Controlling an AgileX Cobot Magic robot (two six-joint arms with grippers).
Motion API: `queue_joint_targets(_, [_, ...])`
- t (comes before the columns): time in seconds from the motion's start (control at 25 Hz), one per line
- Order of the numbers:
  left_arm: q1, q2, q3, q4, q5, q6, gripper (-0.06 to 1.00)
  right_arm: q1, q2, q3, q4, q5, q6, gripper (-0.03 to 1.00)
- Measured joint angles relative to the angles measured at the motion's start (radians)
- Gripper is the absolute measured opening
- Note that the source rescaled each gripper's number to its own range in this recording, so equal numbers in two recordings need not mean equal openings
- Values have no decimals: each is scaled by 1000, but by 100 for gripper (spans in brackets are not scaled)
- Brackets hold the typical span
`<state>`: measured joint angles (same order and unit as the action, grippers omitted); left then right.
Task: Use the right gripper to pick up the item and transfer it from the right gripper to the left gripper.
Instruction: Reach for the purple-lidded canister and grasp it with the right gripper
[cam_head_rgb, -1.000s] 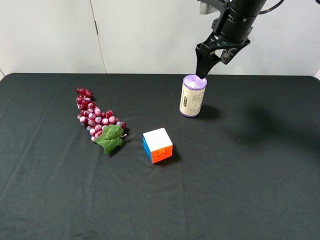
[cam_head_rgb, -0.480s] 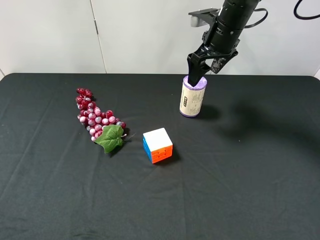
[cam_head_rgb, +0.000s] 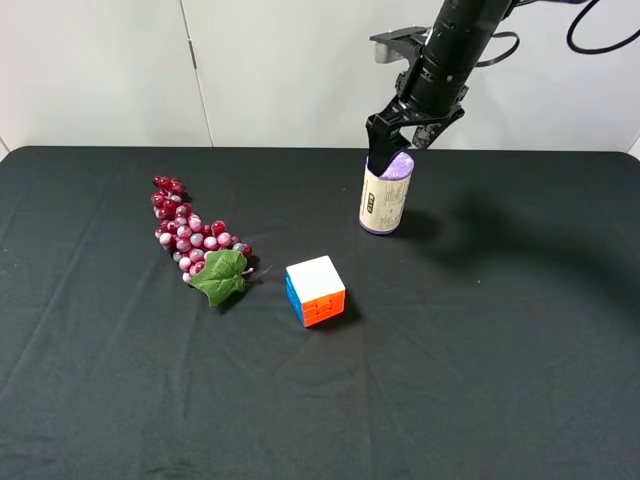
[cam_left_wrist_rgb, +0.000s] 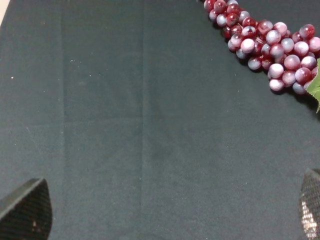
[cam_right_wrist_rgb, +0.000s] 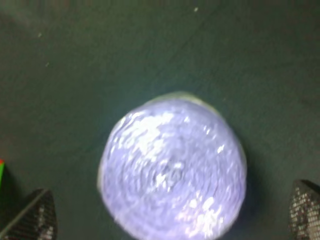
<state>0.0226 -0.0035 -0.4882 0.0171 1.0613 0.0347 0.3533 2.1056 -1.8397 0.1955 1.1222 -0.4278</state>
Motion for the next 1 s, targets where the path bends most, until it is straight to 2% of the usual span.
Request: queue_joint_targets(1.0, [0,0,0,0,0,0,96,0,109,-1,0,-70,-3,100])
